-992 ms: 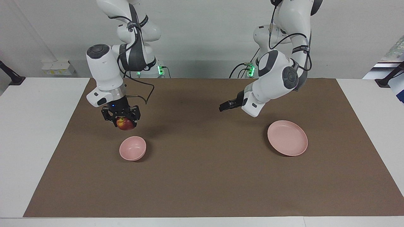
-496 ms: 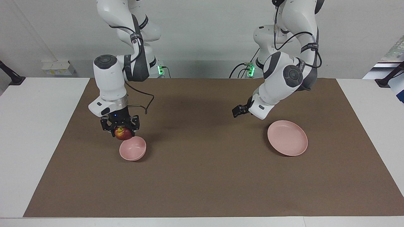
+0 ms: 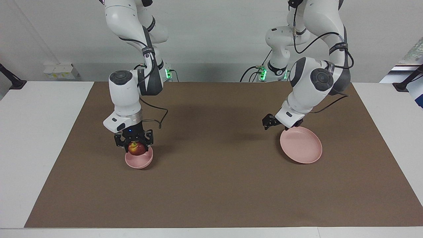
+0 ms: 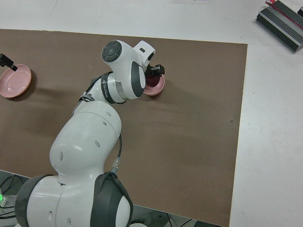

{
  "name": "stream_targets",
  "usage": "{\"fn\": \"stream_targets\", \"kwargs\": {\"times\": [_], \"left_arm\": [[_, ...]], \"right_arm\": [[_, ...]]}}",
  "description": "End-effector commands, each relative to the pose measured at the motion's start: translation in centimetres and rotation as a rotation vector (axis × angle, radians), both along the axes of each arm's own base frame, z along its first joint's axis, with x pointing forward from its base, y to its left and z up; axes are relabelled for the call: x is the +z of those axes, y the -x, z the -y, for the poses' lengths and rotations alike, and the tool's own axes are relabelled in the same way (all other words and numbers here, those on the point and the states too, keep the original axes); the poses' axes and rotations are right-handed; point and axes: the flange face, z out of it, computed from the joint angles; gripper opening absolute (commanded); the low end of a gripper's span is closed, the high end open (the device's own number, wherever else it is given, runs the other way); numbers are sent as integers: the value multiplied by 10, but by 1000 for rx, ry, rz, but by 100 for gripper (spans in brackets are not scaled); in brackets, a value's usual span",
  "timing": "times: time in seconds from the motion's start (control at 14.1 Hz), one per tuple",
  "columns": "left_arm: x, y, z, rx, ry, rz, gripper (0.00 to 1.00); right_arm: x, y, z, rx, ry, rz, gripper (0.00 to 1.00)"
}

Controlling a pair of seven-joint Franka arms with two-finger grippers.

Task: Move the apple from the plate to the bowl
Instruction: 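Lower the apple into the pink bowl and open the right gripper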

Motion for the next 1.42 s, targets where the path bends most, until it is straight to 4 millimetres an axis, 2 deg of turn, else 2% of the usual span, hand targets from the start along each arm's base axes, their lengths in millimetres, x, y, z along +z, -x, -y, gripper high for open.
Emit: {"fn": "stream_targets", "kwargs": {"times": [0.0, 0.14, 0.35, 0.42, 0.5, 0.57, 0.64, 0.71, 0.78, 0.92, 1.13, 1.35], "left_arm": [[9, -3, -12, 1, -3, 29, 100], [12, -6, -18, 15, 3, 45, 100], [25, -3, -22, 17, -2, 64, 100], [27, -4, -34, 30, -15, 61, 100], [35, -3, -39, 43, -27, 77, 100], [36, -2, -36, 40, -38, 82, 100], [39, -2, -35, 40, -46, 86, 100], [44, 0, -35, 44, -49, 94, 100], [51, 2, -38, 58, -43, 100, 100], [77, 11, -42, 99, -10, 115, 100], [114, 29, -55, 151, 21, 126, 100], [148, 55, -58, 180, -14, 87, 100]], "right_arm": [[-8, -1, 2, 8, 14, 28, 0], [-24, 3, 3, 3, 2, 24, 2], [-29, 4, 2, -20, -13, 17, 26], [-29, 4, 1, -25, -17, 19, 39], [-29, 4, 2, -29, -17, 15, 58], [-28, 3, 1, -32, -19, 14, 81], [-28, 3, 0, -35, -20, 13, 96], [-27, 2, -2, -52, -27, 19, 100], [-23, 1, -6, -76, -37, 27, 100], [-5, -1, -8, -124, -57, 15, 100], [33, 1, -12, -223, -176, -12, 100], [81, 14, -8, -295, -257, -27, 100]]}}
